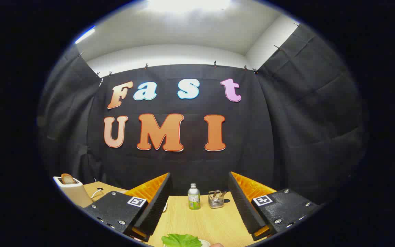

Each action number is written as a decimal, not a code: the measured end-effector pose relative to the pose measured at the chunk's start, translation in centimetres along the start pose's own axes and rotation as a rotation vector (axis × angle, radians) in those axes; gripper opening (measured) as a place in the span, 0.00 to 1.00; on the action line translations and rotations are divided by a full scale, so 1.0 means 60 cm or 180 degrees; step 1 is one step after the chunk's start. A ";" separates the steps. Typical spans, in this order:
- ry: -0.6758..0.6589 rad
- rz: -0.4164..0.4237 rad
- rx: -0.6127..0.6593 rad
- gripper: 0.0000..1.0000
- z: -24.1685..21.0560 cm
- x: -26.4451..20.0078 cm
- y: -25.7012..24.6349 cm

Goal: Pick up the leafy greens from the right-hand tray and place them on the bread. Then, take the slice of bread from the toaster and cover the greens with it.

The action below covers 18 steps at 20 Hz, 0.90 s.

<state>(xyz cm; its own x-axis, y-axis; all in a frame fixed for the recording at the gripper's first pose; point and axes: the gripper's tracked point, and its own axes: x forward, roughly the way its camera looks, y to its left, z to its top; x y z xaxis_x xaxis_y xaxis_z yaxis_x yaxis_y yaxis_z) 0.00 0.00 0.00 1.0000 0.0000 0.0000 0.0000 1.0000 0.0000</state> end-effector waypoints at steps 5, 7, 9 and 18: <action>-0.0079 0.0137 0.0036 0.97 0.012 -0.017 0.027; -0.0117 0.0149 0.0018 0.97 0.019 -0.016 0.037; -0.0129 0.0192 0.0034 0.97 0.022 -0.017 0.052; 0.0116 0.0555 0.0084 0.97 -0.020 -0.011 0.125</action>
<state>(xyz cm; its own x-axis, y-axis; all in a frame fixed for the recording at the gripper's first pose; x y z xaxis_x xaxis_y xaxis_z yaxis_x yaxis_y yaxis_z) -0.65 7.49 -1.21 0.9842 0.1740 -0.0341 -0.1730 0.9845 0.0293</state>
